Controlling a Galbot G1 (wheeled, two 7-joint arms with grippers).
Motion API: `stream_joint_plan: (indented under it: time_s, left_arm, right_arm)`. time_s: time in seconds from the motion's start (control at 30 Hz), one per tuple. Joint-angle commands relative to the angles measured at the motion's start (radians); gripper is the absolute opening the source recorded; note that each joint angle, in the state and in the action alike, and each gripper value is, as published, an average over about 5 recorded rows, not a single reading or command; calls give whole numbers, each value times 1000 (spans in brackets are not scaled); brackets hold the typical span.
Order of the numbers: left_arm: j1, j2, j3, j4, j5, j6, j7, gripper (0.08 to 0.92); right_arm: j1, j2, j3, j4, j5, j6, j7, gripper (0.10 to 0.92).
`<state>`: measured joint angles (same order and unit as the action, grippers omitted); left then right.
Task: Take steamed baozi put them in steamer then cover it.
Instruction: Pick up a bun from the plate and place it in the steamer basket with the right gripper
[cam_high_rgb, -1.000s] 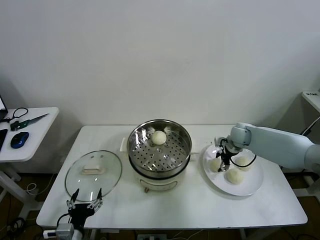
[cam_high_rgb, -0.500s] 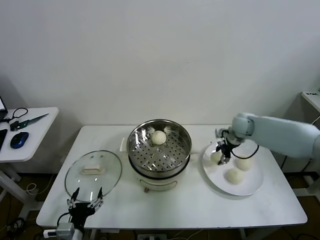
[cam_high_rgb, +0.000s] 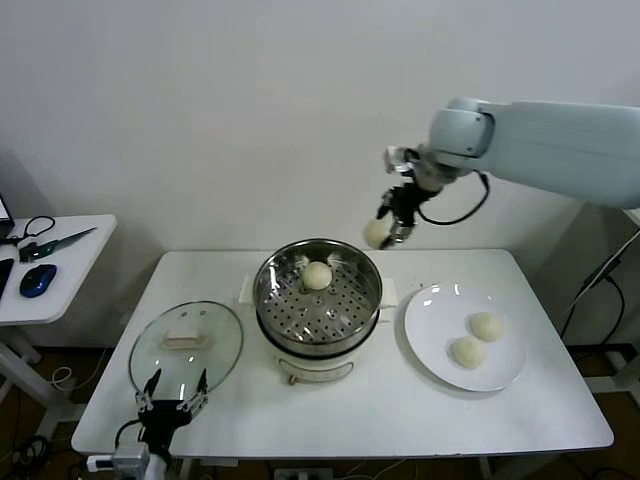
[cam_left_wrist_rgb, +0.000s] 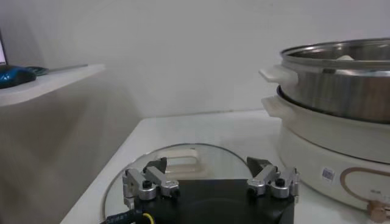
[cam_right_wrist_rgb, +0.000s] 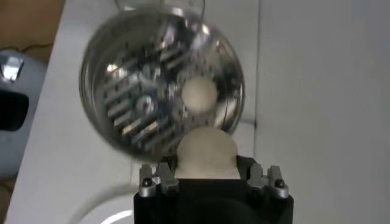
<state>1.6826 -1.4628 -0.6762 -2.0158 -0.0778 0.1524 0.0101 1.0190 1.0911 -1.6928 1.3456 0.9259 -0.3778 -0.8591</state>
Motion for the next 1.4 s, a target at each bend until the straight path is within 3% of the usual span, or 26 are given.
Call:
stream_joint_plan:
  time_s: [0.03, 0.63, 1.17, 1.4]
  left_arm:
    - [0, 1, 0, 1, 2, 2, 1, 823]
    - [-11, 4, -14, 17, -4, 6, 2, 823]
    - [-1, -2, -16, 10, -4, 3, 1, 823]
    - [0, -5, -20, 0, -3, 6, 3, 823]
  right_arm:
    - [-134, 292, 113, 30, 158, -148, 184, 652]
    - [-402, 423, 89, -270, -54, -125, 175, 653]
    - [-417, 415, 111, -271, -85, -109, 167, 653]
    - [-236, 223, 97, -129, -153, 28, 48, 783]
